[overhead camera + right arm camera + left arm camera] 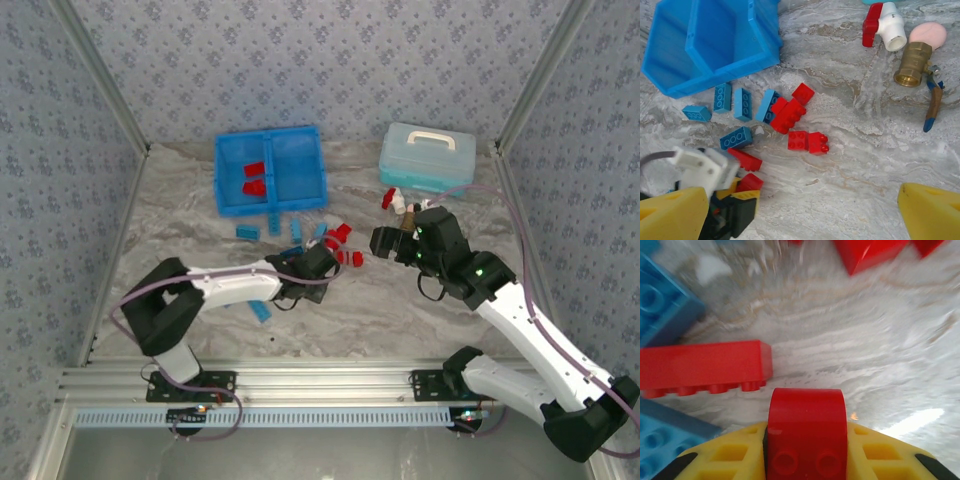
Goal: Sort the legos into containers by color
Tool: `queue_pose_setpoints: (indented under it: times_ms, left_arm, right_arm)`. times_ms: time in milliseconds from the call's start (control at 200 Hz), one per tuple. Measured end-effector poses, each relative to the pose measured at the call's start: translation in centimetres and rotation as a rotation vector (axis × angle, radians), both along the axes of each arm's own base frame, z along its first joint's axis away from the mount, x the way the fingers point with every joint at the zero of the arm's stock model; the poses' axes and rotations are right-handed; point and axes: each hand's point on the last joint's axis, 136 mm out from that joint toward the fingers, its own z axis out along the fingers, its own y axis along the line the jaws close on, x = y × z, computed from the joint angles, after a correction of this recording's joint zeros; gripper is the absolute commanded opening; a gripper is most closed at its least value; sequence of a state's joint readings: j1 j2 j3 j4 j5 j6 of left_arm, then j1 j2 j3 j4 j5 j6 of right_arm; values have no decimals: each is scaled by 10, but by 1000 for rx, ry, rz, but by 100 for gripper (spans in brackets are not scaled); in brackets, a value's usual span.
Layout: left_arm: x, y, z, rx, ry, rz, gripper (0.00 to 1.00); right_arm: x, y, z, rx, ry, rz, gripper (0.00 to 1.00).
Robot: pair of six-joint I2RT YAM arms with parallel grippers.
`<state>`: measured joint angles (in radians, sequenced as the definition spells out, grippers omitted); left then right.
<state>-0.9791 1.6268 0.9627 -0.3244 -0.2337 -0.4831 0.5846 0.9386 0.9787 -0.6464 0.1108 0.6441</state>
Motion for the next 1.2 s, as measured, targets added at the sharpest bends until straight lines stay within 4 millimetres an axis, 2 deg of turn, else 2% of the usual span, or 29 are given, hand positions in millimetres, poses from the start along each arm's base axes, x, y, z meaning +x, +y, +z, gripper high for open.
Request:
queue_pose_setpoints:
  times_ms: [125,230,315,435,540,660,824,959,1064,1129,1204]
  left_arm:
    - [14,4,61,-121,-98,49,33]
    - [45,18,118,-212,-188,144,33]
    - [79,46,152,-253,-259,259,33]
    - [121,94,176,-254,-312,417,33]
    - [158,130,179,-224,-329,523,33]
    - [204,159,163,-173,-301,603,33]
    - [271,187,133,-99,-247,677,33]
    - [326,199,124,-22,-256,706,34]
    - [347,202,116,24,-256,711,42]
    - [352,205,111,53,-242,712,44]
    - [354,206,105,75,-227,711,52]
  right_arm:
    - [0,3,1,11,-1,11,100]
    - [0,4,2,19,-2,16,100]
    - [0,4,3,20,-4,16,100]
    - [0,4,3,22,-4,14,100]
    - [0,4,3,23,-4,14,100]
    - [0,4,3,24,-3,13,100]
    - [-1,4,5,30,-7,16,100]
    - [-3,1,9,37,-19,13,100]
    - [-5,-2,11,40,-25,7,100]
    - [-6,-5,12,40,-25,3,100]
    - [-8,-8,13,40,-25,-4,100]
